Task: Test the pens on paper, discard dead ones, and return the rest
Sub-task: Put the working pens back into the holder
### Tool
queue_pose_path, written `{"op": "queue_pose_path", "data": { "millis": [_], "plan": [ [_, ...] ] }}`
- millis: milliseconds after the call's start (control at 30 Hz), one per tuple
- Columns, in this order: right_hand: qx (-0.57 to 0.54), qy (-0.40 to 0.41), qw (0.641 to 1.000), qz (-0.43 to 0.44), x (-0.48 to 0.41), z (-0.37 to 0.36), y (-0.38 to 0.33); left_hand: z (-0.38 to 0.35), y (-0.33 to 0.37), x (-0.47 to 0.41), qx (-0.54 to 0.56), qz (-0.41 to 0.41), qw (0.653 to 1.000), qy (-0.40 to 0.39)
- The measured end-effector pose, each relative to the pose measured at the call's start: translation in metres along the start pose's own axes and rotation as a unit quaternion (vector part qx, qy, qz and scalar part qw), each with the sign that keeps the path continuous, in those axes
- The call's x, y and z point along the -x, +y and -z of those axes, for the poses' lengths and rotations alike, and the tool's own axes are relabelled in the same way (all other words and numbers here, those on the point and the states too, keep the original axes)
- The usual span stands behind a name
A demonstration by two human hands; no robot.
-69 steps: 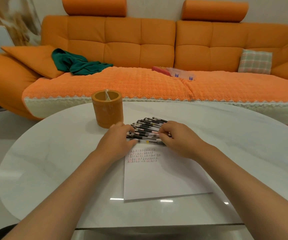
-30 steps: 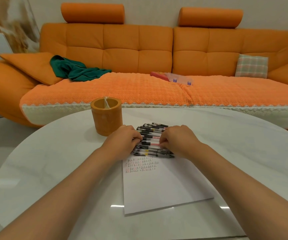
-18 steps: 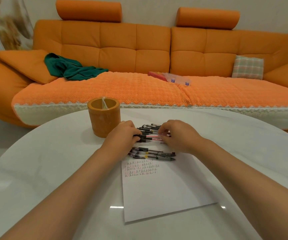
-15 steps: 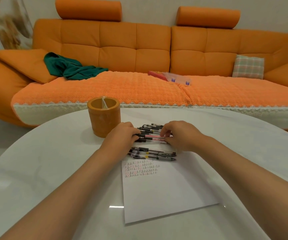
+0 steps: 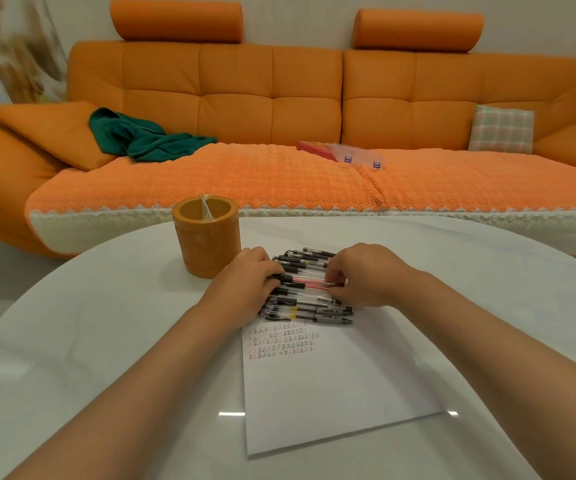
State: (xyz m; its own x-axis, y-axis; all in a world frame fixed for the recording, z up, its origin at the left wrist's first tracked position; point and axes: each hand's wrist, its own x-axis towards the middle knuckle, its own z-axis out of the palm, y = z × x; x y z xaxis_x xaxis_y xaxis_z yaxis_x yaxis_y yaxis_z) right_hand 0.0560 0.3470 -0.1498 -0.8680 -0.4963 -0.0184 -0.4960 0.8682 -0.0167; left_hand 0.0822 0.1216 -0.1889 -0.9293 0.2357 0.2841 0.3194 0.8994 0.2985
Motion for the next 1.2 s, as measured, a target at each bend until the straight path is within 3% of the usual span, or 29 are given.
{"op": "queue_pose_path", "data": {
  "millis": [233,433,600,733,933,1200],
  "plan": [
    [0.001,0.037,0.999,0.019,0.004,-0.001,0.002,0.003,0.005,0.001,0.011,-0.005,1.0,-0.014],
    [-0.159,0.066,0.985,0.026,0.0,0.005,0.004,0.008,0.008,-0.002,0.025,-0.004,1.0,0.016],
    [-0.261,0.108,0.958,-0.048,-0.013,0.011,0.025,0.013,0.002,-0.009,0.045,0.03,0.998,0.035],
    [-0.195,0.113,0.969,-0.097,-0.023,0.0,0.038,0.01,-0.003,-0.007,0.048,0.044,0.998,0.015],
    [-0.104,0.091,0.988,-0.065,-0.034,-0.018,0.033,0.009,-0.002,-0.008,0.023,0.031,0.999,-0.002],
    [-0.112,0.062,0.988,-0.083,-0.038,-0.018,0.027,0.01,-0.005,-0.007,0.003,0.018,1.0,-0.009]
  ]
}}
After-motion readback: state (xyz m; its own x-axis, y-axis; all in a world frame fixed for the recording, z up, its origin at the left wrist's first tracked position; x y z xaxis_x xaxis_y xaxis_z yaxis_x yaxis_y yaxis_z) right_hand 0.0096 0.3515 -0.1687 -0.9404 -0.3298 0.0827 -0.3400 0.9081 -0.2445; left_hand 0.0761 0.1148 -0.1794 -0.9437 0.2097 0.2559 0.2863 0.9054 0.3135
